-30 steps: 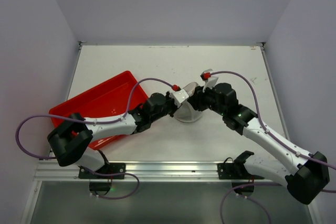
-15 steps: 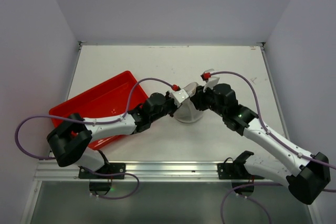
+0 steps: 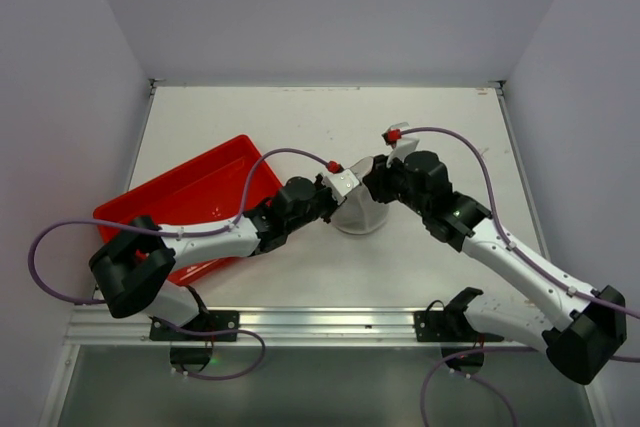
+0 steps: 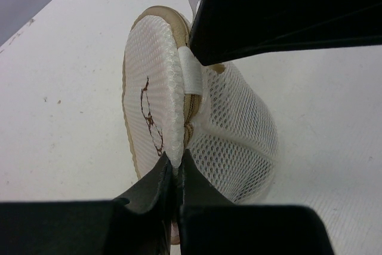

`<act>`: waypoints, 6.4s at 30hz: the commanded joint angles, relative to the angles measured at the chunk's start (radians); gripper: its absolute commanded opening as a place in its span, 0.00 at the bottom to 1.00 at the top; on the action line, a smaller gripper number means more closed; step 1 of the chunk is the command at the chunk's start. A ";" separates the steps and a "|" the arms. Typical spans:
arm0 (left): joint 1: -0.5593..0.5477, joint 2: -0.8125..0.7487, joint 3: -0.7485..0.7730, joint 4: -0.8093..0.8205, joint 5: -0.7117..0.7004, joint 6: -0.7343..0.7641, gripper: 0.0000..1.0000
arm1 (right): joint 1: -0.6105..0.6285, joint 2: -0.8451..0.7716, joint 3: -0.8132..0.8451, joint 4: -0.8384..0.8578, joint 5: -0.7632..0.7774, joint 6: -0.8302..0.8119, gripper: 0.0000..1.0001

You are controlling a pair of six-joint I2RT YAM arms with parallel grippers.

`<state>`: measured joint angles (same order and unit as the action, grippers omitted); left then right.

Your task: Unzip the laundry bag and remove the bra

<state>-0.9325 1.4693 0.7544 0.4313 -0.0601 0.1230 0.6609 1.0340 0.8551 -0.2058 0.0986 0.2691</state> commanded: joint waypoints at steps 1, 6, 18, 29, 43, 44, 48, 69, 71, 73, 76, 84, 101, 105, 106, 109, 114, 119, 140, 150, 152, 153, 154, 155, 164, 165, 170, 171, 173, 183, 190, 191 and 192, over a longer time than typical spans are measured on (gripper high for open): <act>-0.002 -0.041 -0.001 0.049 -0.003 -0.011 0.00 | 0.005 0.017 0.033 -0.001 0.029 -0.018 0.28; -0.003 -0.041 -0.001 0.049 -0.004 -0.011 0.00 | 0.009 0.032 0.015 0.013 0.021 -0.016 0.28; -0.003 -0.038 0.000 0.049 -0.004 -0.013 0.00 | 0.026 0.055 0.004 0.014 0.053 -0.016 0.31; -0.003 -0.043 -0.001 0.047 -0.001 -0.013 0.00 | 0.046 0.061 0.013 -0.012 0.133 -0.019 0.14; -0.002 -0.067 -0.023 0.055 -0.017 -0.005 0.00 | 0.046 0.001 0.032 -0.069 0.256 -0.036 0.00; -0.002 -0.073 -0.027 0.058 -0.006 0.000 0.00 | 0.045 0.000 0.032 -0.075 0.274 -0.037 0.00; -0.002 -0.092 -0.055 0.082 0.052 0.020 0.00 | 0.046 -0.005 0.042 -0.089 0.309 -0.056 0.00; 0.142 0.046 0.036 0.115 0.170 -0.078 0.25 | 0.019 -0.008 0.021 -0.044 0.072 0.024 0.00; 0.167 0.057 0.042 0.121 0.198 -0.101 0.32 | 0.019 -0.006 -0.005 0.005 0.039 0.047 0.00; 0.170 0.045 0.034 0.118 0.218 -0.108 0.40 | 0.019 -0.012 -0.024 0.035 0.044 0.059 0.00; 0.169 -0.024 -0.009 0.122 0.306 -0.111 0.52 | 0.019 -0.044 -0.070 0.098 0.023 0.097 0.00; 0.072 -0.110 -0.009 0.004 0.341 -0.008 0.71 | 0.019 -0.066 -0.113 0.163 -0.062 0.131 0.00; 0.041 0.014 0.097 -0.040 0.283 0.029 0.22 | 0.019 -0.115 -0.137 0.169 -0.076 0.145 0.00; 0.041 -0.016 0.068 -0.029 0.275 0.044 0.07 | 0.017 -0.109 -0.133 0.152 -0.071 0.154 0.00; 0.041 -0.024 0.062 -0.028 0.266 0.044 0.02 | 0.019 -0.106 -0.131 0.149 -0.073 0.157 0.00; 0.041 -0.055 0.045 -0.031 0.252 0.050 0.00 | 0.019 -0.100 -0.114 0.125 -0.051 0.156 0.00; 0.041 -0.101 0.019 -0.031 0.249 0.055 0.00 | 0.014 -0.106 -0.082 0.057 0.035 0.128 0.00; 0.043 -0.139 -0.013 -0.025 0.256 0.053 0.00 | -0.001 -0.091 -0.091 0.049 0.098 0.119 0.00; 0.041 -0.187 -0.084 0.021 0.287 0.060 0.00 | -0.121 -0.120 -0.059 0.049 -0.203 0.111 0.33; 0.041 -0.248 -0.155 0.084 0.253 0.040 0.00 | -0.121 -0.065 -0.180 0.307 -0.350 0.331 0.52; 0.041 -0.248 -0.158 0.095 0.250 0.041 0.00 | -0.122 -0.065 -0.185 0.304 -0.330 0.332 0.52; 0.041 -0.248 -0.162 0.099 0.250 0.041 0.00 | -0.121 -0.066 -0.197 0.310 -0.326 0.341 0.52; 0.041 -0.247 -0.164 0.104 0.252 0.040 0.00 | -0.121 -0.068 -0.205 0.328 -0.326 0.349 0.52; 0.041 -0.245 -0.167 0.116 0.249 0.040 0.00 | -0.122 -0.068 -0.214 0.347 -0.329 0.357 0.52; 0.041 -0.239 -0.176 0.139 0.230 0.041 0.00 | -0.118 -0.034 -0.252 0.439 -0.372 0.409 0.48; 0.041 -0.239 -0.176 0.141 0.229 0.041 0.00 | -0.119 -0.031 -0.258 0.453 -0.375 0.413 0.48; 0.041 -0.234 -0.176 0.146 0.224 0.040 0.00 | -0.110 -0.019 -0.271 0.476 -0.373 0.426 0.46; 0.041 -0.231 -0.176 0.149 0.224 0.038 0.00 | -0.107 -0.014 -0.274 0.474 -0.369 0.426 0.46; 0.041 -0.230 -0.176 0.152 0.224 0.038 0.00 | -0.104 -0.006 -0.275 0.476 -0.366 0.426 0.45; 0.041 -0.224 -0.181 0.161 0.217 0.037 0.00 | -0.092 0.005 -0.297 0.526 -0.376 0.455 0.33; 0.041 -0.224 -0.182 0.164 0.207 0.037 0.00 | -0.092 -0.022 -0.323 0.552 -0.393 0.484 0.27; 0.041 -0.222 -0.182 0.164 0.206 0.037 0.00 | -0.092 -0.025 -0.330 0.560 -0.398 0.493 0.26; 0.041 -0.222 -0.184 0.164 0.204 0.035 0.00 | -0.092 -0.028 -0.335 0.575 -0.405 0.499 0.26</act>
<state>-0.8864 1.2461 0.5739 0.4969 0.1699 0.1661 0.5617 1.0321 0.5392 0.3119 -0.2562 0.7341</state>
